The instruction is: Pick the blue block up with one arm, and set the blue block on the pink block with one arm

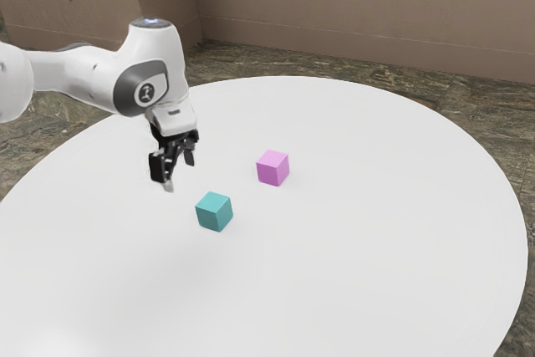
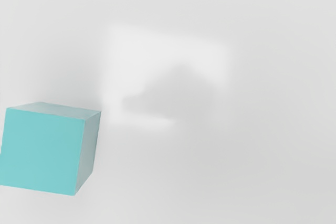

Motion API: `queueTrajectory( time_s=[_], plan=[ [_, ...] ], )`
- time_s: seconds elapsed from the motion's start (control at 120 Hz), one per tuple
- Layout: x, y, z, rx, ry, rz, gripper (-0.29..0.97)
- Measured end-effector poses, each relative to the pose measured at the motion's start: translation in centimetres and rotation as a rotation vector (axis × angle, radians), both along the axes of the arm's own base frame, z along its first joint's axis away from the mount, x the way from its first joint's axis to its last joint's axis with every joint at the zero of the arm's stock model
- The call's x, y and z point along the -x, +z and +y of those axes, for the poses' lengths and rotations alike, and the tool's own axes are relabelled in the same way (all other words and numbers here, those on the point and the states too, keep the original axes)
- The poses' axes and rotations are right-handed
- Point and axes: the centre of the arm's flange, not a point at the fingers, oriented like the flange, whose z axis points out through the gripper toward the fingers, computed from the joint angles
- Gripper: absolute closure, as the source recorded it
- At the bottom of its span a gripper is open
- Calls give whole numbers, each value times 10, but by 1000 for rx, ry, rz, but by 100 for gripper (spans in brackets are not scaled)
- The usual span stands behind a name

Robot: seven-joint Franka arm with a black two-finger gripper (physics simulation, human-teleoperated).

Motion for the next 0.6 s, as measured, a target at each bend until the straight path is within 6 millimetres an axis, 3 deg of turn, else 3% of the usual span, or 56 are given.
queueTrajectory(
  time_s=[0.325, 0.6],
  plan=[
    [-38, -73, -1, 82, -127, 42, 0],
    [-66, -104, 4, 117, -181, 31, 0]
  ],
)
